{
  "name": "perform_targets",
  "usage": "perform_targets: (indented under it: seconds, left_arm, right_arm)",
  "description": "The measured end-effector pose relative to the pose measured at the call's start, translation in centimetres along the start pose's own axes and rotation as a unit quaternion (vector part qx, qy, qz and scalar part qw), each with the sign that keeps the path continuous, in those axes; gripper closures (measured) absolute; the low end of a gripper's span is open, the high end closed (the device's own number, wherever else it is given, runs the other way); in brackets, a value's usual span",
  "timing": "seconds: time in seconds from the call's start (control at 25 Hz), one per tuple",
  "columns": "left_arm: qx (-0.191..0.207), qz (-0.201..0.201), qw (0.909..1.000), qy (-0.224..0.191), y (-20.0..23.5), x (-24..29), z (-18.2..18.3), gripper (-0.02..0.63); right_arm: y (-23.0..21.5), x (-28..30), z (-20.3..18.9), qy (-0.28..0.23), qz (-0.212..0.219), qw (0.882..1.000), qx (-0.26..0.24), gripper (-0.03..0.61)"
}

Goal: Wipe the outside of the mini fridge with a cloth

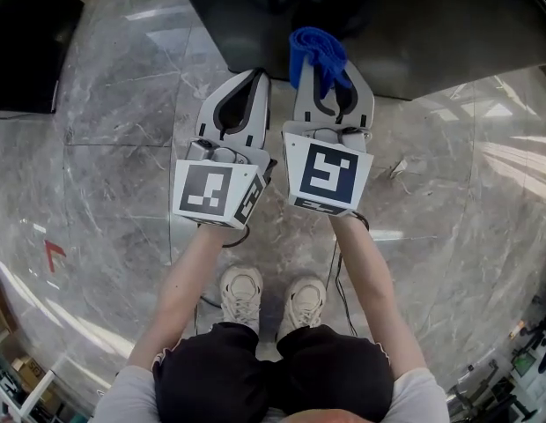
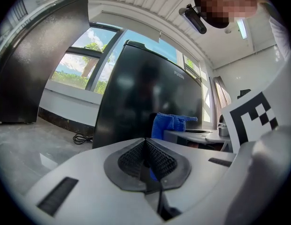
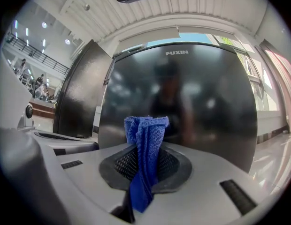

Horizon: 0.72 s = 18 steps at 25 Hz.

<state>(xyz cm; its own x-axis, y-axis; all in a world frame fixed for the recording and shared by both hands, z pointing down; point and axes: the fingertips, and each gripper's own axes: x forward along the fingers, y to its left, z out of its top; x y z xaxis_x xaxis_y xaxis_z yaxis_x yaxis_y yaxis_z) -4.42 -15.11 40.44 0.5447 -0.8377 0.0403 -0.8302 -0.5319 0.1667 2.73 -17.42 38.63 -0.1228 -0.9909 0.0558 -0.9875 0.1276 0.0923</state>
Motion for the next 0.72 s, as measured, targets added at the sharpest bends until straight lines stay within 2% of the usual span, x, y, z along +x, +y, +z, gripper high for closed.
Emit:
perform_targets:
  seconds: [0.32,0.72]
  left_arm:
    - [0.003,-0.023,0.9997,0.001,-3.7,1.9,-0.6,0.611]
    - [-0.011,-0.054,0.9984,0.014,-7.3,4.0,-2.7,0.611]
  right_arm:
    - [-5.6,-1.8,-0.4,0.000,-0.038,0.999,0.003,0.513]
    - [-14.7,-4.2,-1.9,0.016,-0.134,0.991,-0.019,0.513]
